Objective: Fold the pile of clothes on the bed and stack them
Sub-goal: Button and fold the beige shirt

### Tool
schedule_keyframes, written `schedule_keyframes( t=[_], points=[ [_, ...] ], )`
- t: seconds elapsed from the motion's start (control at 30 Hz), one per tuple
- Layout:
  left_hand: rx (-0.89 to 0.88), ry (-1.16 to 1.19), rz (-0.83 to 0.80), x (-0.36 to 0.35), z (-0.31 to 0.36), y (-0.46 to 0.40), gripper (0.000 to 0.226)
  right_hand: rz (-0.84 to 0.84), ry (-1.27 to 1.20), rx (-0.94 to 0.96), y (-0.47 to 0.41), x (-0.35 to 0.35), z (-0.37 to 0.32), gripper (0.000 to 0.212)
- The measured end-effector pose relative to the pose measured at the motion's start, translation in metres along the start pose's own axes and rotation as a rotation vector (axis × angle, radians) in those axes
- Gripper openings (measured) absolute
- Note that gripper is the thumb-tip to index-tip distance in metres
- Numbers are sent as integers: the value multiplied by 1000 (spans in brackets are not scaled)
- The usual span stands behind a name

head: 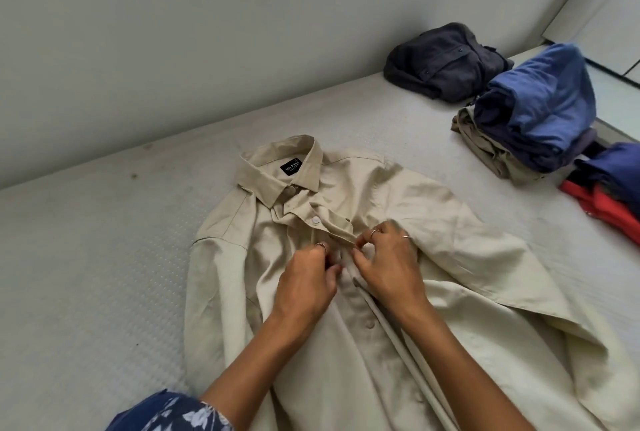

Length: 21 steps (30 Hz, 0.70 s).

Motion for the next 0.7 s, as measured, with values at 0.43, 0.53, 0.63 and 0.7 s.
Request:
schedule_keyframes(
  t=[0.43,0.53,0.63,0.7],
  points=[
    [76,580,130,27,20,74,7,-108,-254,36,67,39,-43,10],
    [47,562,155,32,22,85,8,-95,-301,34,79,36,-46,12],
    [42,580,157,31,23,93,11,-62,-319,25,87,35,-47,8],
    [37,618,155,29,23,95,12,-36,-318,27,90,33,-48,8]
  ],
)
Point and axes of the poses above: each hand's wrist, its own y-axis away from the middle knuckle, its own x-axis out of the back of the hand, z = x × y, the point moved 4 cm from there along -y, towards the middle knuckle, and after that the axes turned 11 degrees about -z, right-handed, at the moved point
